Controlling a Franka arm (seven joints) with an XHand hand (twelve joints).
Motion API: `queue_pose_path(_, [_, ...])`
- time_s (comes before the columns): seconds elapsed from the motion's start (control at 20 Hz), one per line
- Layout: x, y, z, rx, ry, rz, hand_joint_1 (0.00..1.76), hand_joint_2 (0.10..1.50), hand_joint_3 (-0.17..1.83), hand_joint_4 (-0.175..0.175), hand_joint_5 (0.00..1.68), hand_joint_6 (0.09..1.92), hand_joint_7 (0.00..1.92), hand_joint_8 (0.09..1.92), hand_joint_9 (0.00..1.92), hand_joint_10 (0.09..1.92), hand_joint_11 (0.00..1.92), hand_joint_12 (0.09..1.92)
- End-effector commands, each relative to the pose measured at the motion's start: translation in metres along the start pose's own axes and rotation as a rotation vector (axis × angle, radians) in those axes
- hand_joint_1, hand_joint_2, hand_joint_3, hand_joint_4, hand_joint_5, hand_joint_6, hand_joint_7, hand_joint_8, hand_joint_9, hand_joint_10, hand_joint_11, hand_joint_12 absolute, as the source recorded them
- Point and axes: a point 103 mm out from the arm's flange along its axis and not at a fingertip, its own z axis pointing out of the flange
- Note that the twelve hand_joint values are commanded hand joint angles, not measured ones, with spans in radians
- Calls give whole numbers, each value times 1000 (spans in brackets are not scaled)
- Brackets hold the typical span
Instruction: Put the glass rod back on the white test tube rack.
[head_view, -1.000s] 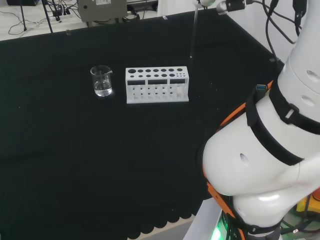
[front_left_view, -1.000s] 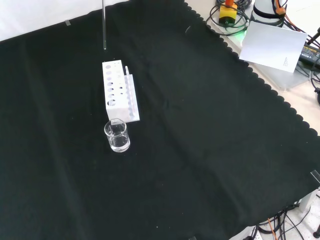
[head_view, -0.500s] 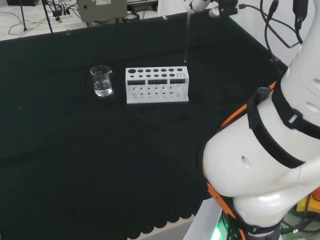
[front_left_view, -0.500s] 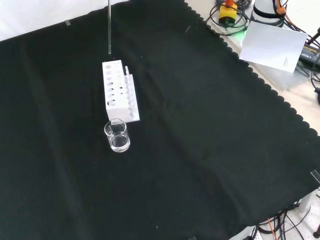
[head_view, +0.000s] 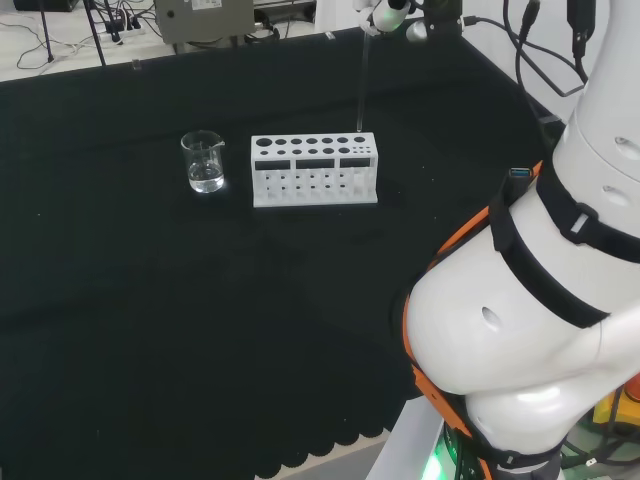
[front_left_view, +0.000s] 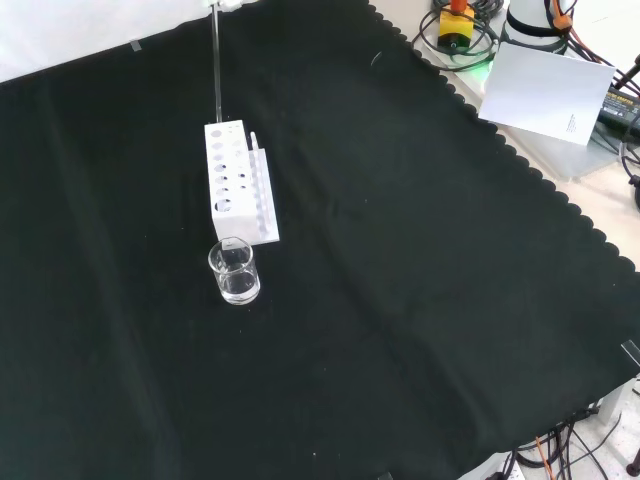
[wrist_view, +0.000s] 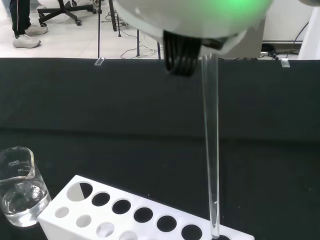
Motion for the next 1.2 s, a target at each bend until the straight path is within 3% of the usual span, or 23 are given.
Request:
queue_pose_path(0.05, [-4,7,10,8,13,1,1327,606,771,-175,1213,565,1322,902,1711,583,1595,957])
queue_pose_path(0.85, [-12,6,24,29,21,5,1327,606,772,-175,1214,564,1323,902,1711,582,1594,958])
queue_pose_path(1.2, [-18,7,45,60,38,11,1327,605,773,-175,1214,564,1323,902,1712,582,1594,958])
